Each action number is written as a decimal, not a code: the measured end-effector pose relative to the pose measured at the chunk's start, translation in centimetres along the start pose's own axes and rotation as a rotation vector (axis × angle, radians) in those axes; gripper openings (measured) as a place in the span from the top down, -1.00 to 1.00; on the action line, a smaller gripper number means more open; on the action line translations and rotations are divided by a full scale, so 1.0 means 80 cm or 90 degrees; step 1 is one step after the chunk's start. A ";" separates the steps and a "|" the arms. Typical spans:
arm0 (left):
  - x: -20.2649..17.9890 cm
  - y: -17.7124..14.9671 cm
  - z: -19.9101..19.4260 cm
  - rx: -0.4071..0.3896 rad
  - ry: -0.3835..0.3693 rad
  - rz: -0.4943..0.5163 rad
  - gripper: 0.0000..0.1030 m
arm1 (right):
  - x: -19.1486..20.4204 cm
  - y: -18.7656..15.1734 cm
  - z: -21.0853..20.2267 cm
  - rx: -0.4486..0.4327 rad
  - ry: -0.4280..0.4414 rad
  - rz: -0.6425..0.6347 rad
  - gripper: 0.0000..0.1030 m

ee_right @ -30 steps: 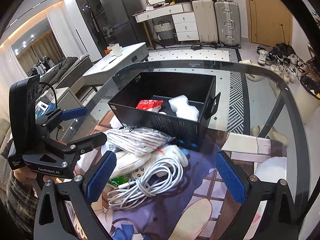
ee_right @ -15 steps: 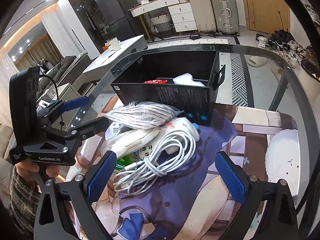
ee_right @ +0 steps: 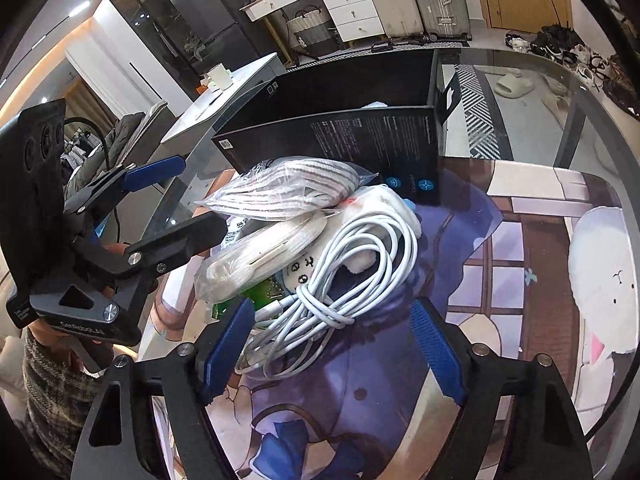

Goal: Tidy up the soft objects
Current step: 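Withdraw both tools from the box back over the remaining pile, then grasp the bagged white cables with the left tool while the right grasps the coiled white cable, then lift the bagged cables with the left tool while the right lifts the white cable toward the box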

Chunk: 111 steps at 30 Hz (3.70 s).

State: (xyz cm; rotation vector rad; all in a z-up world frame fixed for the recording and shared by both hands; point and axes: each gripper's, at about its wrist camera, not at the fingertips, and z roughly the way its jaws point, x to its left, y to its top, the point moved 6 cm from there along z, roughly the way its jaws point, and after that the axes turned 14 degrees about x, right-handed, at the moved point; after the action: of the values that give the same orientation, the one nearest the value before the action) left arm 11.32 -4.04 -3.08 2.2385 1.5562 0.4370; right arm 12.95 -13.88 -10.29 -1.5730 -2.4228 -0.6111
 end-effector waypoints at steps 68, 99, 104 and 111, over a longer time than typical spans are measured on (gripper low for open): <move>-0.023 0.022 0.015 0.042 -0.095 -0.046 0.49 | -0.023 -0.007 -0.026 -0.028 -0.011 -0.009 0.35; 0.017 0.001 -0.047 -0.021 -0.033 -0.146 0.51 | -0.007 0.006 -0.103 -0.125 -0.018 -0.052 0.36; 0.017 0.002 -0.052 -0.025 -0.026 -0.150 0.51 | 0.001 0.011 -0.110 -0.135 -0.026 -0.068 0.36; 0.020 0.002 -0.059 -0.032 -0.017 -0.161 0.51 | 0.006 0.025 -0.118 -0.145 -0.021 -0.072 0.36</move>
State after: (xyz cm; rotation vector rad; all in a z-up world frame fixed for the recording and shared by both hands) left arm 9.82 -1.93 1.18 1.9686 1.7643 0.3659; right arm 13.96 -16.91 -1.18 -1.5447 -2.5567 -0.9173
